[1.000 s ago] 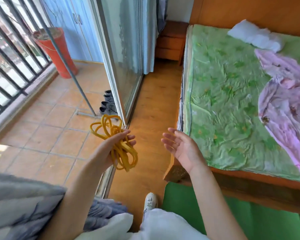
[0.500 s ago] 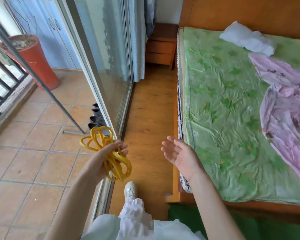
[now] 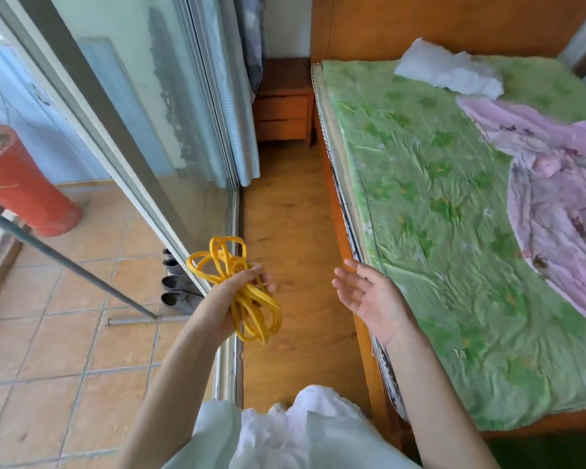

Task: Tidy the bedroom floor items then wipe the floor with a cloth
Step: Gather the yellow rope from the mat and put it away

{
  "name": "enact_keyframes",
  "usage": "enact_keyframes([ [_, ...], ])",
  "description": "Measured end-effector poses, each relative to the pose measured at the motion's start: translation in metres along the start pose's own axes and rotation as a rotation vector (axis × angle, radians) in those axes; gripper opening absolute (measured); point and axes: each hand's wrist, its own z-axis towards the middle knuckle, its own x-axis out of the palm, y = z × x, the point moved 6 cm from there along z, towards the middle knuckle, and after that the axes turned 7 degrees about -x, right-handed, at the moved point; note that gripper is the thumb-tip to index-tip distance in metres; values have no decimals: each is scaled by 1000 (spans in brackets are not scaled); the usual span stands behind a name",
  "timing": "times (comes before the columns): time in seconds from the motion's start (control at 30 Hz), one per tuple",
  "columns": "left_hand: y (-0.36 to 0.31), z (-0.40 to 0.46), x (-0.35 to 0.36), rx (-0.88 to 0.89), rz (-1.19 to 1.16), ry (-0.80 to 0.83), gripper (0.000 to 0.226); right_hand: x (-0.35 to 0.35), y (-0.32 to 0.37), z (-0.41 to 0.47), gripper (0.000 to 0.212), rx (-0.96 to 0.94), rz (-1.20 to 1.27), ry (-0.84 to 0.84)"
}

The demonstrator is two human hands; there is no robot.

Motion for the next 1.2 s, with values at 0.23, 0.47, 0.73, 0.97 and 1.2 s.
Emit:
enact_keyframes([
  [0.23,-39,54,14,-32,-2,130,16,12,16,53,17,8,5,-43],
  [0.47,-84,133,29,-45,-64,94,11,38,52,146,19,-13,-32,3],
  [0.73,-174,244,78,-22,-56,77,18,59,128,272,18,-20,-45,16],
  [0.97,-231,321,102,-33,-138,58,24,79,177,362,23,47,19,76],
  [1.2,-298,396,87,-53,-170,6,35,106,199,453,26,105,43,64],
])
